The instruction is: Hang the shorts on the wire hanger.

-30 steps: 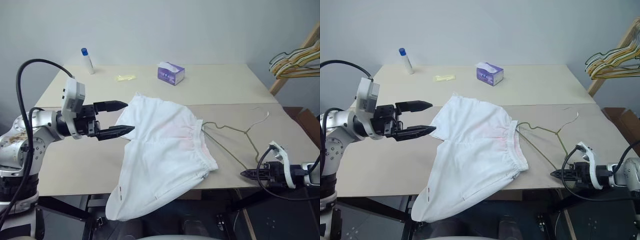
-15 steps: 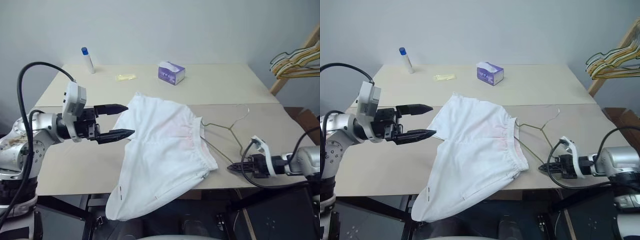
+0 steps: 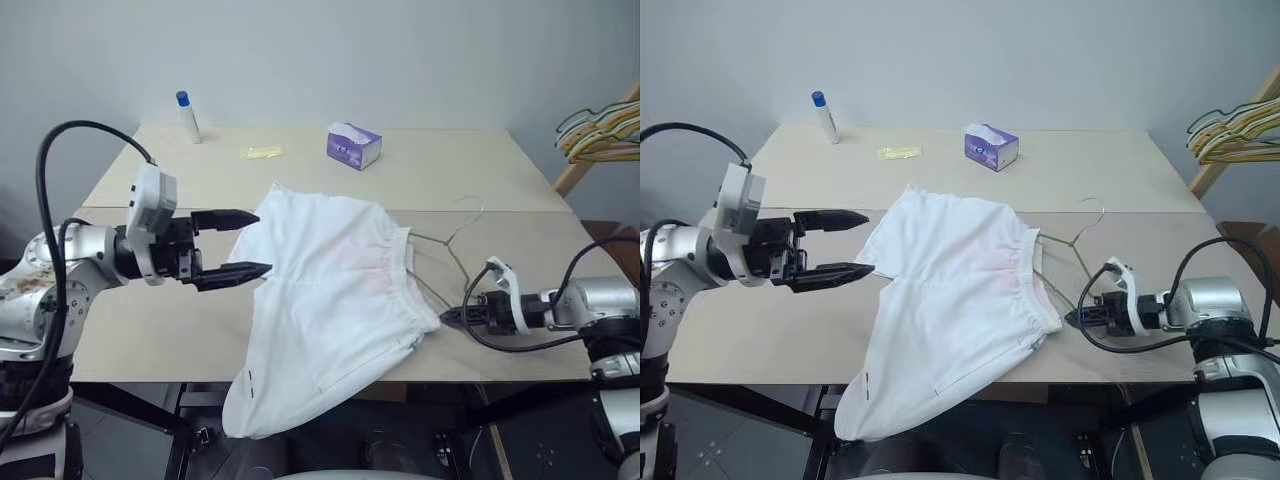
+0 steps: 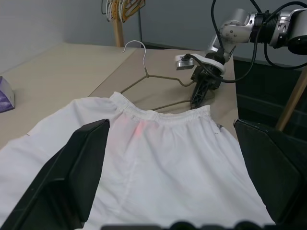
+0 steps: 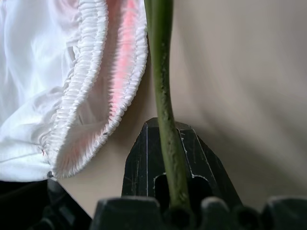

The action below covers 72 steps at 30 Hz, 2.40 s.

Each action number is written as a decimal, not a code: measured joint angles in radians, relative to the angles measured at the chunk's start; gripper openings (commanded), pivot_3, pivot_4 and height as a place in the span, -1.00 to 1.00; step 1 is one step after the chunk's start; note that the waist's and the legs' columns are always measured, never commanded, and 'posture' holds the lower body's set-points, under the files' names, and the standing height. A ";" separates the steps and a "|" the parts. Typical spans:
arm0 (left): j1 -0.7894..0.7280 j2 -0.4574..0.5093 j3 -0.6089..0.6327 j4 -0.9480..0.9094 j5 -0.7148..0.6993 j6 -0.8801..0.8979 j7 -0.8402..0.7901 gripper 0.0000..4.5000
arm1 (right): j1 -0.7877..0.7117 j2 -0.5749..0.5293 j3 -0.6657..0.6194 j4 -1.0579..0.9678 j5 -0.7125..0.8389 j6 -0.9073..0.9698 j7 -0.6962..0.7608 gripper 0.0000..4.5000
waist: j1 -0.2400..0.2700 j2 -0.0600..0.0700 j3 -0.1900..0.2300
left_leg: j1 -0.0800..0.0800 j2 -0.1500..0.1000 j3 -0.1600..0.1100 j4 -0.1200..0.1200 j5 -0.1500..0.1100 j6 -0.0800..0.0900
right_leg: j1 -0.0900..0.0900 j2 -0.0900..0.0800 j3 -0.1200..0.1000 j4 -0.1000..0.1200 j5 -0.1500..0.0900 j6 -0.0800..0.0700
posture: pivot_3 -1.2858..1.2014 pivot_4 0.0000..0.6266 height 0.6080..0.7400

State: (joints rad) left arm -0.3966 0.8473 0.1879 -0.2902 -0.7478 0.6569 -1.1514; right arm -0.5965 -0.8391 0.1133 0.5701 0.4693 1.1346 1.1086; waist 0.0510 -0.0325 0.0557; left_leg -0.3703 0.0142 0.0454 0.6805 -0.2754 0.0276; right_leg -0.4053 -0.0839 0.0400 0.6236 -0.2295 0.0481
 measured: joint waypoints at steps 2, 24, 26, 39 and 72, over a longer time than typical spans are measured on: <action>-0.009 -0.006 -0.020 0.012 0.016 -0.017 -0.006 0.99 | 0.032 -0.016 -0.046 -0.087 -0.001 -0.032 -0.025 -1.00 | 0.001 0.001 0.001 | -0.001 0.000 0.000 0.000 0.000 0.000 | 0.000 0.000 0.000 0.000 0.000 0.000 | 0.14 -0.85 1.00; -0.352 -0.088 -0.244 0.419 0.320 -0.429 -0.242 0.99 | 0.253 -0.156 0.065 -1.044 -0.253 -0.454 -0.128 -1.00 | -0.013 0.002 0.001 | -0.004 0.000 0.004 0.003 0.000 0.000 | -0.001 0.000 -0.002 -0.001 0.000 0.000 | 0.10 -0.96 1.00; -0.348 -0.092 -0.272 0.424 0.343 -0.470 -0.285 0.99 | 0.252 -0.156 0.068 -1.059 -0.247 -0.444 -0.115 -1.00 | -0.014 0.002 0.001 | -0.004 0.000 0.004 0.003 0.000 0.000 | -0.001 0.000 -0.002 -0.001 0.000 0.000 | 0.10 -0.95 1.00; -0.323 -0.139 -0.405 0.567 0.545 -0.702 -0.352 0.81 | 0.204 -0.170 0.068 -1.093 -0.166 -0.349 -0.042 -1.00 | -0.012 0.001 0.001 | -0.004 0.000 0.004 0.003 0.000 0.000 | -0.001 0.000 -0.002 -0.001 0.000 0.000 | 0.10 -0.92 1.00; -0.275 -0.137 -0.338 0.517 0.492 -0.535 -0.325 -1.00 | 0.224 -0.238 -0.175 -0.943 -0.060 -0.297 -0.077 0.99 | -0.013 0.001 -0.001 | -0.020 0.001 0.004 0.014 -0.001 0.002 | -0.016 0.001 -0.001 0.006 0.001 0.001 | 0.08 -0.95 1.00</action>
State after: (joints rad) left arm -0.6721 0.7105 -0.1500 0.2263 -0.2562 0.1224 -1.4768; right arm -0.3720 -1.0774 -0.0618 -0.3732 0.4091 0.8381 1.0314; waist 0.0382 -0.0313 0.0549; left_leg -0.3899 0.0153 0.0490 0.6947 -0.2768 0.0301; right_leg -0.4210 -0.0830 0.0391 0.6298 -0.2285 0.0489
